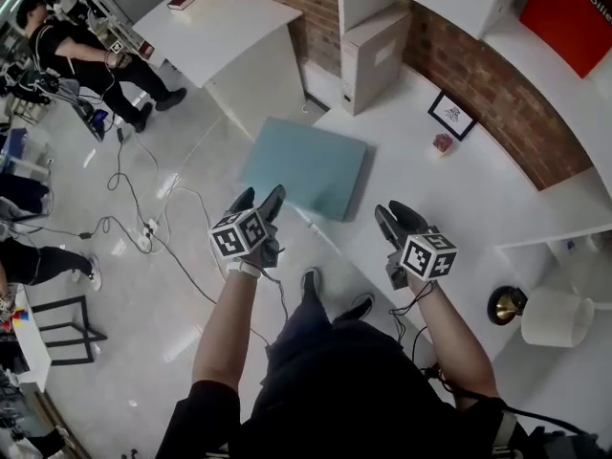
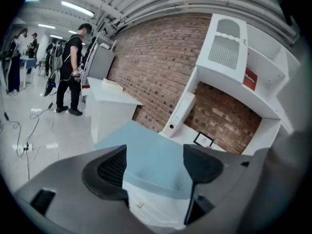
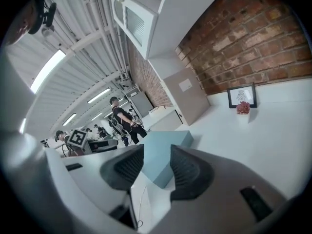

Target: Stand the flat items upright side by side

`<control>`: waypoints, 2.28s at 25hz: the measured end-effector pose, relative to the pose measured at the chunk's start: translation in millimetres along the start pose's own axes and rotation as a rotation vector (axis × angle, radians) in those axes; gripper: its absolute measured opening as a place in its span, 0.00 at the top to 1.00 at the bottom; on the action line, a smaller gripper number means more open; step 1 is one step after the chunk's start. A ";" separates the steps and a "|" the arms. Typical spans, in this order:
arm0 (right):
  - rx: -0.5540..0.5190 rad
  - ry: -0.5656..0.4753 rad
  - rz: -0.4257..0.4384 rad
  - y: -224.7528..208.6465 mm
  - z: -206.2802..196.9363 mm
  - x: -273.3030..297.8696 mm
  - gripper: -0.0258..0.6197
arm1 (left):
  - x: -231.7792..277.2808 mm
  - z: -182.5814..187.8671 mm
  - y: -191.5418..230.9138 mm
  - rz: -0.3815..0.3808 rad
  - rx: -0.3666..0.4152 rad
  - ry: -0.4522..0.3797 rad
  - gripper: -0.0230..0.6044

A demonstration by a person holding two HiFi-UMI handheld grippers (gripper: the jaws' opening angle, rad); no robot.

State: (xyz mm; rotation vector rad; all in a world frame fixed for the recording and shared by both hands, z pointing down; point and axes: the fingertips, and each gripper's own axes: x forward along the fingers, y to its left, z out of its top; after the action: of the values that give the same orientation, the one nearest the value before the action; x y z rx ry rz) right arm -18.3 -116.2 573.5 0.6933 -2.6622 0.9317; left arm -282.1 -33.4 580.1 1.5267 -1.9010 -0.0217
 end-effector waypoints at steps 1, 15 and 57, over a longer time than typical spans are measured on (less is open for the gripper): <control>-0.016 0.012 0.004 5.4 -3.2 3.1 0.70 | 0.8 -8.8 14.1 -0.005 -0.054 0.007 0.40; -0.038 0.100 -0.121 22.9 -21.6 48.1 0.70 | 61.0 -57.7 116.6 -0.237 -0.818 -0.039 0.40; -0.195 0.032 -0.086 -16.4 14.5 -19.5 0.72 | 7.9 38.9 -81.7 -0.160 0.154 -0.145 0.58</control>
State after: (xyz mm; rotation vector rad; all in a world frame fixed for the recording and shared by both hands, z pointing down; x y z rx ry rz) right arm 5.8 -129.7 563.9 0.7334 -2.6262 0.6456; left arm -232.9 -80.7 520.3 1.8226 -1.9244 -0.0610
